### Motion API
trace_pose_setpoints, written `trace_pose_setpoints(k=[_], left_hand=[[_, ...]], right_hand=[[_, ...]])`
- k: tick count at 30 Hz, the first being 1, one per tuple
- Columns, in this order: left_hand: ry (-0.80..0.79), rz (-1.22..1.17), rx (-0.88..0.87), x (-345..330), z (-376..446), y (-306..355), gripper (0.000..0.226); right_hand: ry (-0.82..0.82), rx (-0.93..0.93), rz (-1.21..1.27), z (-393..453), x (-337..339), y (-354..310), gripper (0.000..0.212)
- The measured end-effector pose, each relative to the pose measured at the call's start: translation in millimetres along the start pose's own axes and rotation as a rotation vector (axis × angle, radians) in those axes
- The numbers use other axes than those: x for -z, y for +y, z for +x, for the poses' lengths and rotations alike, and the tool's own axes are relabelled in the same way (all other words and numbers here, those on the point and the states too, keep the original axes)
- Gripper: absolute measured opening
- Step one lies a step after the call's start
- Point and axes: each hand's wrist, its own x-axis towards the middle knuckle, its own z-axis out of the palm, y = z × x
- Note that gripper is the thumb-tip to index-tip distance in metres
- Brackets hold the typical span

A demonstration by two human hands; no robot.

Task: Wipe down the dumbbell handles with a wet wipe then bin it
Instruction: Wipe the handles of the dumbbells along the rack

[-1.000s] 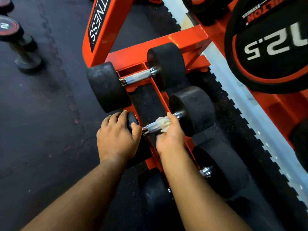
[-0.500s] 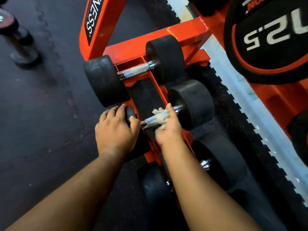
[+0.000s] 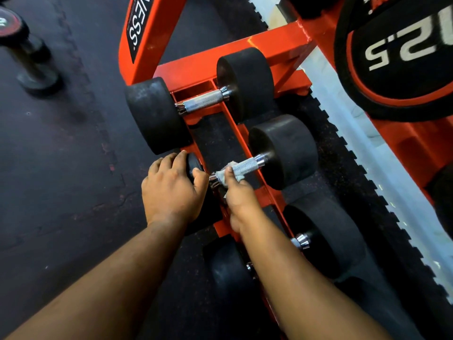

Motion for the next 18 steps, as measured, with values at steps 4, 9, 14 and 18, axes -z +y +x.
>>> trace_pose_setpoints(k=[4,9,14,18], left_hand=[[-0.003,-0.005,0.004,0,0,1,0.066],[-0.016,-0.004,0.014,1,1,1,0.065],[-0.015,-0.01,0.008,1,1,-1,0.065],[-0.018,-0.011,0.004,2,1,0,0.064]], right_hand=[[-0.078,0.017,-0.196,-12,7,8,0.027],[-0.116,0.078,-0.264,-20,13,7,0.017],[0.084,-0.021,-0.069,-2,28,1,0.021],[-0.012,-0.043,0.274,4,7,-6,0.049]])
